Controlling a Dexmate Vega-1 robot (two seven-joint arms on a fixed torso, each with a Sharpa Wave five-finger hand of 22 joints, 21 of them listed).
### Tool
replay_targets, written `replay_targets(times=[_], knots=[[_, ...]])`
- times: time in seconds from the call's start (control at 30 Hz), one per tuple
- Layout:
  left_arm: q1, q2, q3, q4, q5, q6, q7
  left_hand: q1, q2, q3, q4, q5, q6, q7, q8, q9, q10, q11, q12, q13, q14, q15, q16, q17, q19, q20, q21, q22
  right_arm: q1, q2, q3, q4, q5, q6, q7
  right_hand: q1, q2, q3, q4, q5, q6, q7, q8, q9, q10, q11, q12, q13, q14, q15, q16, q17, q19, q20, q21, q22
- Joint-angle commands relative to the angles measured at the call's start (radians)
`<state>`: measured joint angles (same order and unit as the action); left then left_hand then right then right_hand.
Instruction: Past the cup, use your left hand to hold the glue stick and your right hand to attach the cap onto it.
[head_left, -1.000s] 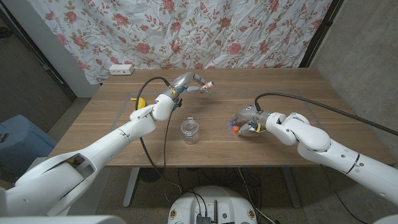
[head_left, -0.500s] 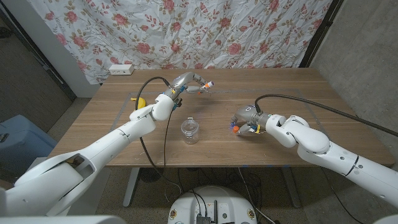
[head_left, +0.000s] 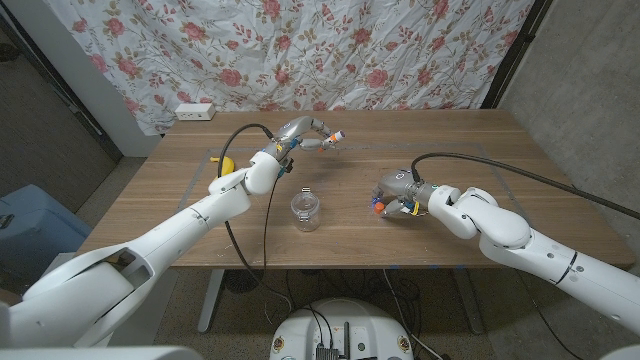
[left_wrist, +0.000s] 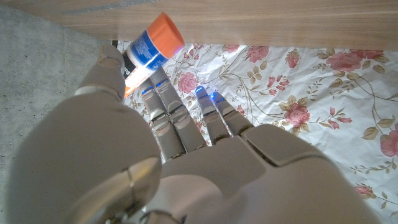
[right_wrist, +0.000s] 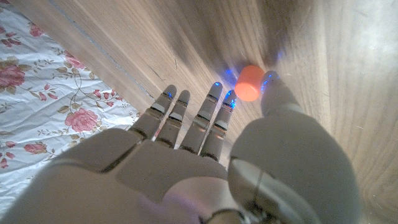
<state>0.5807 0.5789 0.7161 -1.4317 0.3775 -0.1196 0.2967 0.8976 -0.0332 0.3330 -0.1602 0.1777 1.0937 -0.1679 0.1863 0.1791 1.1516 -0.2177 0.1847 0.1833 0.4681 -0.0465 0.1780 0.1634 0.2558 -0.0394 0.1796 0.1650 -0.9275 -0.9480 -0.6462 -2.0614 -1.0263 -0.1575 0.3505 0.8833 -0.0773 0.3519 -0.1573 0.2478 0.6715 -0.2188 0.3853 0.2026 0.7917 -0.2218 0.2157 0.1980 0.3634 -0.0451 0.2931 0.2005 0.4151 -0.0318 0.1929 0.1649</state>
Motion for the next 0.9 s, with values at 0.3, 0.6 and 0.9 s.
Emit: replay_targets(times=[0.3, 0.6, 0.9], knots=[[0.018, 0.011, -0.006, -0.036, 0.015, 0.022, 0.007, 0.016, 0.041, 0.002, 0.001, 0.007, 0.026, 0.002, 0.009, 0.006, 0.001, -0.006, 0.006, 0.004, 0.001, -0.136, -0.001, 0.001, 0.000, -0.053, 0.007, 0.002, -0.016, -0.012, 0.003, -0.008, 0.003, 0.003, -0.035, 0.034, 0.011, -0.008, -0.001, 0.008, 0.045, -0.001, 0.016, 0.002, 0.050, -0.001, 0.002, 0.001, 0.033, -0.149, 0.012, 0.005, 0.024, -0.007, 0.001, 0.004], [0.027, 0.014, -0.008, -0.050, 0.017, 0.034, 0.006, 0.015, 0.043, 0.002, 0.001, 0.007, 0.027, 0.000, 0.009, 0.006, 0.002, -0.006, 0.006, 0.005, 0.002, -0.136, -0.001, 0.000, 0.000, -0.054, 0.007, 0.002, -0.016, -0.008, 0.001, -0.004, 0.001, 0.007, -0.044, 0.046, 0.015, -0.011, -0.002, 0.008, 0.063, -0.001, 0.022, 0.002, 0.070, -0.001, 0.002, 0.002, 0.043, -0.149, 0.015, 0.007, 0.026, -0.008, 0.000, 0.004], [0.035, 0.017, -0.012, -0.061, 0.018, 0.039, 0.011, 0.015, 0.044, 0.002, 0.000, 0.007, 0.026, 0.002, 0.009, 0.006, 0.002, -0.005, 0.006, 0.005, 0.002, -0.135, -0.001, 0.000, 0.000, -0.053, 0.007, 0.002, -0.014, -0.003, -0.001, 0.008, 0.002, 0.013, -0.062, 0.061, 0.024, -0.017, -0.001, 0.008, 0.098, -0.001, 0.034, 0.003, 0.110, -0.001, 0.004, 0.003, 0.072, -0.148, 0.025, 0.010, 0.034, -0.012, 0.001, 0.004]])
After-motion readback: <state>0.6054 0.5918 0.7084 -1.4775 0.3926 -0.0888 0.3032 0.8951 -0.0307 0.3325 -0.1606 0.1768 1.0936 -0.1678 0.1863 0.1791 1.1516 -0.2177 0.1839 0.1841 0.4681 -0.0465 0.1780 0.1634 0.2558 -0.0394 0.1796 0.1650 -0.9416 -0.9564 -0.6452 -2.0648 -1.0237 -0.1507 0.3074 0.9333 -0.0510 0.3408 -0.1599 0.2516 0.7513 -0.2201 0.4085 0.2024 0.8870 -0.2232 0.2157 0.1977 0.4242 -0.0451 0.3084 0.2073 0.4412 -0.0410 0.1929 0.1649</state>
